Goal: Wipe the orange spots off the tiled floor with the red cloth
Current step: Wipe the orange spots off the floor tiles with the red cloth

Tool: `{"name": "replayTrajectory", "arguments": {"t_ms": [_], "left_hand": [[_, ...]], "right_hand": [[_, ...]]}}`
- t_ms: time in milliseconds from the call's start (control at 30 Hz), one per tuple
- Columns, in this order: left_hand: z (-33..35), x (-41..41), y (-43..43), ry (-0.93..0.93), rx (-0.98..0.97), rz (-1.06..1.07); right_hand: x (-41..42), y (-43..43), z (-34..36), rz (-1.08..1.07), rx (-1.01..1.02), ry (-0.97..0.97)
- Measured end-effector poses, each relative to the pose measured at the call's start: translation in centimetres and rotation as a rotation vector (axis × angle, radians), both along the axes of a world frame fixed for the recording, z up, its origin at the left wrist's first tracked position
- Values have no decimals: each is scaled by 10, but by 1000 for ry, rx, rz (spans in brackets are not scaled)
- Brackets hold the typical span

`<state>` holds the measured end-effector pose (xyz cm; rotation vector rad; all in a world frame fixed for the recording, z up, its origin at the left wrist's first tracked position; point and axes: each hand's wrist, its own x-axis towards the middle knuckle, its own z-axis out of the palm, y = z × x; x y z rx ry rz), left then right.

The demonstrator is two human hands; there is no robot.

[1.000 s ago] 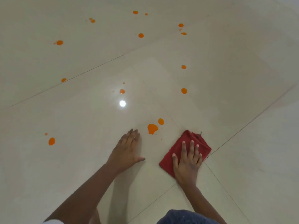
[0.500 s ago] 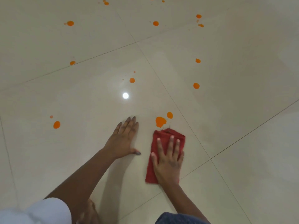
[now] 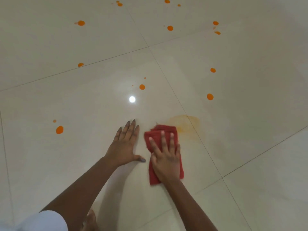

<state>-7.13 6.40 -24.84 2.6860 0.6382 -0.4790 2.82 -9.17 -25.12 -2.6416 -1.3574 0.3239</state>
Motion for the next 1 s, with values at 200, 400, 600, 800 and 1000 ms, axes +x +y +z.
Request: {"name": "replayTrajectory", "arguments": {"t_ms": [200, 400, 600, 800, 1000], "left_hand": [[1, 3, 15, -24, 26, 22], [-1, 10, 13, -23, 6, 25], [-1, 11, 17, -16, 56, 31], [1, 17, 8, -25, 16, 27], [0, 14, 13, -48, 17, 63]], "right_hand": [[111, 39, -2, -101, -115, -6], [18, 19, -2, -108, -35, -9], [110, 68, -4, 8, -103, -7], [67, -8, -8, -409, -44, -37], [57, 73, -2, 175, -13, -7]]}}
